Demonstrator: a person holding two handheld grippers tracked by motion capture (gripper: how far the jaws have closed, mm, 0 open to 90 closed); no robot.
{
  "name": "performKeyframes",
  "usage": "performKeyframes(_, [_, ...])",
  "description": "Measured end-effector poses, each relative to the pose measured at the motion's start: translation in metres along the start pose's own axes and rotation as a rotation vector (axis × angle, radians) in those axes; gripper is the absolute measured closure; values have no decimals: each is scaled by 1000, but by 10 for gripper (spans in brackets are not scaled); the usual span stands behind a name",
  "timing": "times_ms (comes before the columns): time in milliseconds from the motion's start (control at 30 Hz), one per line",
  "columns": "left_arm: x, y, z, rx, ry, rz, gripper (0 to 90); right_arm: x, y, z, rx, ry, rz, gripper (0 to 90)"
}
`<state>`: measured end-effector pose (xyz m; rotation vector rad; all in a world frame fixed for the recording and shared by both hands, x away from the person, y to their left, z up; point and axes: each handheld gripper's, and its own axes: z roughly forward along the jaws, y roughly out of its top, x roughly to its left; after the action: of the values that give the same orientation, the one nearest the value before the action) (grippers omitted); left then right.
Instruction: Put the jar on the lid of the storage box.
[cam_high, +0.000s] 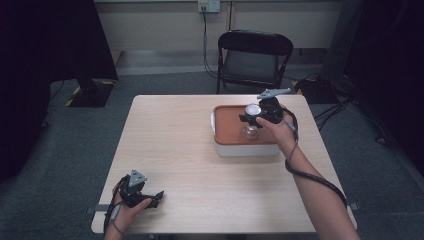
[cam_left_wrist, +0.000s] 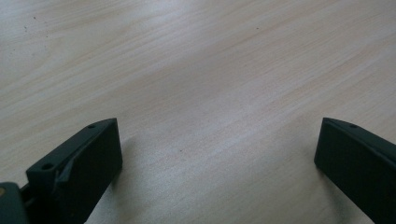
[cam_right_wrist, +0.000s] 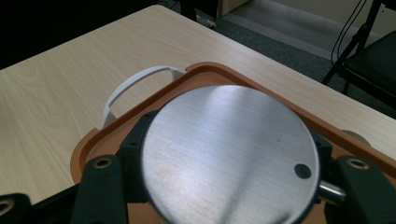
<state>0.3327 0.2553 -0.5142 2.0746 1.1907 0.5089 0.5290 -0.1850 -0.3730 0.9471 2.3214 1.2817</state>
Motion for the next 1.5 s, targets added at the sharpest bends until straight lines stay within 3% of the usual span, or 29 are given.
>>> performKeyframes(433, [0, -1, -1, 1, -1, 1, 6, 3, 1, 2, 26, -17, -9, 353])
performKeyframes(567, [0, -1, -1, 0, -2, 1, 6, 4, 0, 3, 35, -20, -7, 288])
performKeyframes(733, [0, -2, -2, 0, -2, 1, 6, 4, 0, 2, 32, -43, 14, 135])
performKeyframes(867, [0, -2, -2, 0, -2, 1, 6, 4, 1, 0, 27, -49, 24, 83])
performKeyframes(1233, [0, -2, -2, 0, -2, 1, 6, 3, 0, -8, 22, -68, 39, 26])
performKeyframes(1367, [0, -2, -2, 0, -2, 1, 6, 3, 0, -14, -14, -57, 76, 17])
performKeyframes(1500, [0, -2, -2, 0, -2, 1, 6, 4, 1, -18, -16, -58, 77, 9])
